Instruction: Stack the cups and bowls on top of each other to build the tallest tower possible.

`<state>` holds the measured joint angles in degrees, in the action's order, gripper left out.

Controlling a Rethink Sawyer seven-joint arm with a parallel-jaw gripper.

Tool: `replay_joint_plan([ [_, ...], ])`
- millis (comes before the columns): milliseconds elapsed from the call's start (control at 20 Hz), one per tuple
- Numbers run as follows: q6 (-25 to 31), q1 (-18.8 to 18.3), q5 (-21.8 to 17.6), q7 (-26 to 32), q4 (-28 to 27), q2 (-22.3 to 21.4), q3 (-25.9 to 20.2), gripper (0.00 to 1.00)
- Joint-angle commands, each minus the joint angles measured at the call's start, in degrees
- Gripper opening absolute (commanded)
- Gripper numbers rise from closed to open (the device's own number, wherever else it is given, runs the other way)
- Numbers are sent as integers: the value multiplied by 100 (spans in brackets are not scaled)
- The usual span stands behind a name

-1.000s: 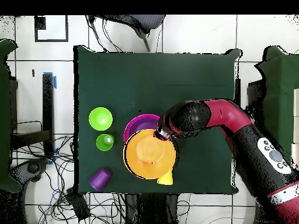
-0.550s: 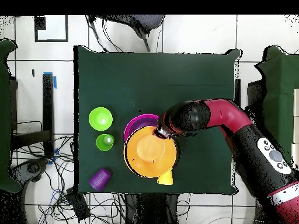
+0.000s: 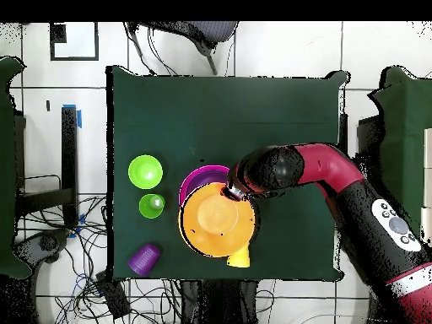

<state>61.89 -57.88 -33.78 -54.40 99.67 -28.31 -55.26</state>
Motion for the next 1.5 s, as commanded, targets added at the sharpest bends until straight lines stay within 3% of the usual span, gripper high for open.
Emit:
replay_joint_plan([
  [50, -192, 191, -254, 853, -60, 272, 41, 100],
  [450, 394, 301, -10, 855, -145, -66, -16, 100],
  [900, 1123, 482, 516, 766, -491, -316, -84, 100],
  [1500, 1435, 622, 573, 758, -645, -398, 23, 100],
])
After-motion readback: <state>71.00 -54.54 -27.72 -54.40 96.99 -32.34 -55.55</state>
